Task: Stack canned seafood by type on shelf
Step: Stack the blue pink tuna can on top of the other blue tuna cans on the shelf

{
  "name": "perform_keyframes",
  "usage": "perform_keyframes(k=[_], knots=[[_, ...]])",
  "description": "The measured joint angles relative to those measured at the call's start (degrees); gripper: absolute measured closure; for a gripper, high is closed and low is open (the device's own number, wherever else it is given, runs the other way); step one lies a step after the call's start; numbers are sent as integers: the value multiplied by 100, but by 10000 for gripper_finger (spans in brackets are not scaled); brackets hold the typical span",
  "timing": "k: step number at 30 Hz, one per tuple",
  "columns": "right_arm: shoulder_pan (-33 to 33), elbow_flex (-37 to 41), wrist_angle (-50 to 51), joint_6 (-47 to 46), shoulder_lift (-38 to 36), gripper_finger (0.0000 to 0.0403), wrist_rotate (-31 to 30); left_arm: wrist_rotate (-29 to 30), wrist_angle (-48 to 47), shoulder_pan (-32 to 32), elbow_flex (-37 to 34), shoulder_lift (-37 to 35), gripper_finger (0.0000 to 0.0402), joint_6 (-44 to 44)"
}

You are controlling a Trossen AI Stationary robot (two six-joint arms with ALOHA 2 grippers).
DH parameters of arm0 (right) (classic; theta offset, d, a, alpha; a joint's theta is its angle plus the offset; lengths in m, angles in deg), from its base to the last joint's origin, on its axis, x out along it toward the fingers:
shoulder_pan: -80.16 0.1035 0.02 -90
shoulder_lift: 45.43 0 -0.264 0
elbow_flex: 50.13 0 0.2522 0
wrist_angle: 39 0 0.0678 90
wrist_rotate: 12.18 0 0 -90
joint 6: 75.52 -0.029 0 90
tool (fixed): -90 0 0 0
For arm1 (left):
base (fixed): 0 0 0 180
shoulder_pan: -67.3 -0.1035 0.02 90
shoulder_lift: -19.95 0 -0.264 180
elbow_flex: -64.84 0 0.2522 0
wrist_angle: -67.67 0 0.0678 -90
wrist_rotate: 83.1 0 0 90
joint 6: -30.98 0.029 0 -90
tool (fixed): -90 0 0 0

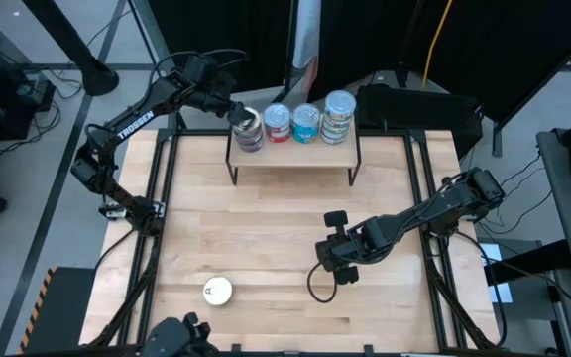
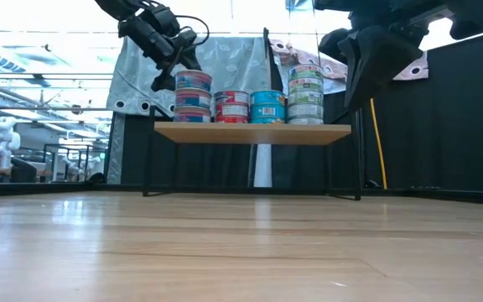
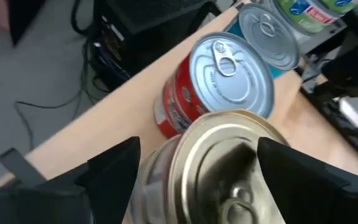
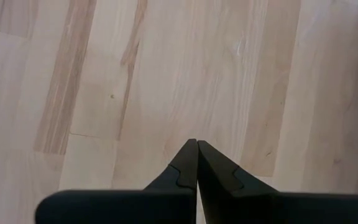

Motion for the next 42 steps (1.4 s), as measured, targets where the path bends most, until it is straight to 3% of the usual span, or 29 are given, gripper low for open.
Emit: perform_keyframes(k=[9,13,17,24,29,34,42], knots=[[0,0,-4,5,0,403,-2,1160,137,140,20,-419,80,577],[0,0,-54,51,0,403,-2,1249,194,277,27,-983,80,568],[0,2,-249,143,0,403,-2,1233,-19,813,33,-1742,91,591],[0,2,-1027,400,0,403,4,1465,-803,2670,-24,-2924,166,251],[0,2,-1985,608,0,403,317,1590,-771,4338,-657,-3354,235,-515],[3,2,-2723,565,0,403,607,2643,-347,5974,-1632,-3288,302,-1163],[122,2,-2868,441,14,403,604,4208,641,8544,-2706,-2473,395,-2163]])
